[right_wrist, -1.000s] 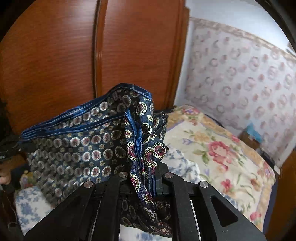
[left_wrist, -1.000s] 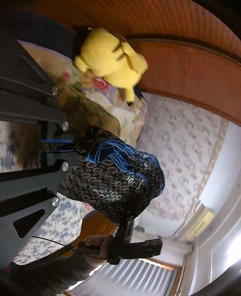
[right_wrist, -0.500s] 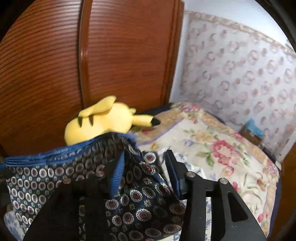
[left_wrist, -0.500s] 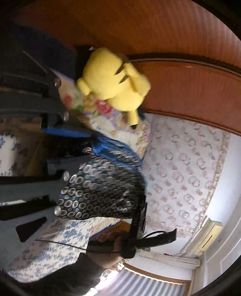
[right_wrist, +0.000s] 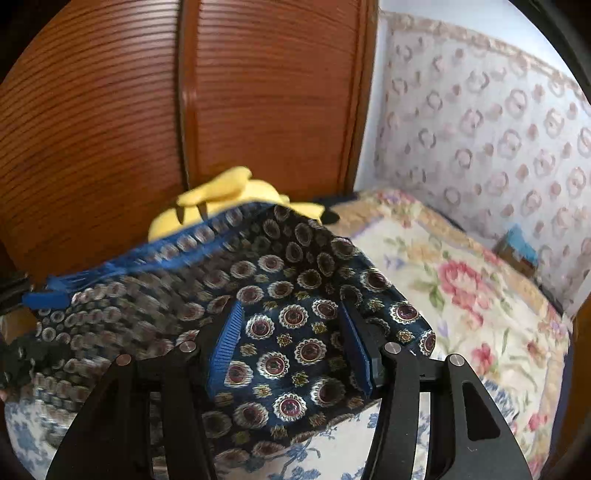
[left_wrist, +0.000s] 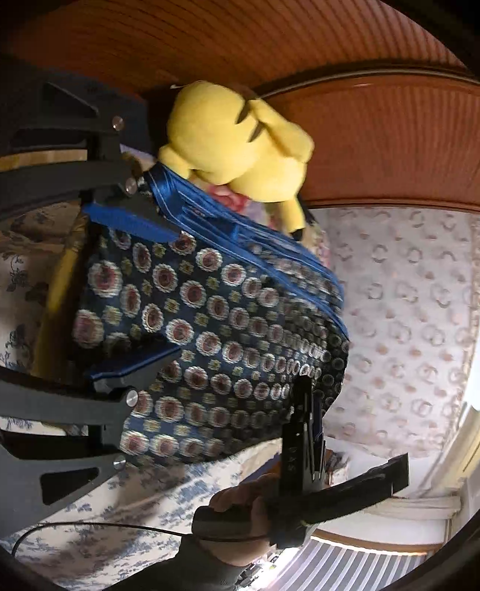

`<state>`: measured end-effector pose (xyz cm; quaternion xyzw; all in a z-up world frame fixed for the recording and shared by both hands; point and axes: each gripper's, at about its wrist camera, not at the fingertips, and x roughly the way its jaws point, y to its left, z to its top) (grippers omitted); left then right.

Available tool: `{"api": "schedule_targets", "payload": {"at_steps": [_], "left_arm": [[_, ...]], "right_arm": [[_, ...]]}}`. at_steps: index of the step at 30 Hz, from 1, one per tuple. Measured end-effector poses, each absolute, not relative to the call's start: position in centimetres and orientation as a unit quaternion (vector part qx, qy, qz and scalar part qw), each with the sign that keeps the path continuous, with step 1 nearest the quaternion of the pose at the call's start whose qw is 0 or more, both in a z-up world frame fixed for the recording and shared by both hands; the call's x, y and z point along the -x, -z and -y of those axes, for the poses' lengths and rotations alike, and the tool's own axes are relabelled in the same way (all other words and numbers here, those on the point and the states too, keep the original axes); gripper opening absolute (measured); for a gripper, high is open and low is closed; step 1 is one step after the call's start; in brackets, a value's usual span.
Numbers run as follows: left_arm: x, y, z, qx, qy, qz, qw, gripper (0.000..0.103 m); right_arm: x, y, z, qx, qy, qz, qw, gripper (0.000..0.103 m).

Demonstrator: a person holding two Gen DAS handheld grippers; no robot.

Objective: Fold small clothes

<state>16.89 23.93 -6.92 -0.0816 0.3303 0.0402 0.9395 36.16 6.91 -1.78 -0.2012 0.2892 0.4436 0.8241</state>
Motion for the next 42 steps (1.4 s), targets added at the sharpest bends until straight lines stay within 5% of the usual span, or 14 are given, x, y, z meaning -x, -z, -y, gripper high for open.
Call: {"api": "schedule_targets", "payload": {"at_steps": [7, 26, 42], "left_arm": [[-16.3, 6.8, -23.1, 0.082, -0.038, -0.324, 0.942, 0.057], [-11.3, 1.1, -14.2, 0.026, -0.013, -0.261, 0.965, 0.059], [-7.7, -1.9, -3.6, 0.0, 0.054, -0.245, 0.968, 0.06]], "right_arm": [[-37.0, 3.6, -6.5, 0.175, -0.437, -0.31, 0.826, 0.057], [-23.7, -3.3, 9.0, 0.101, -0.378, -0.259, 0.883, 0.057], [-13.3, -6.2, 22.2, 0.054, -0.282, -0.225, 0.931, 0.073]]}}
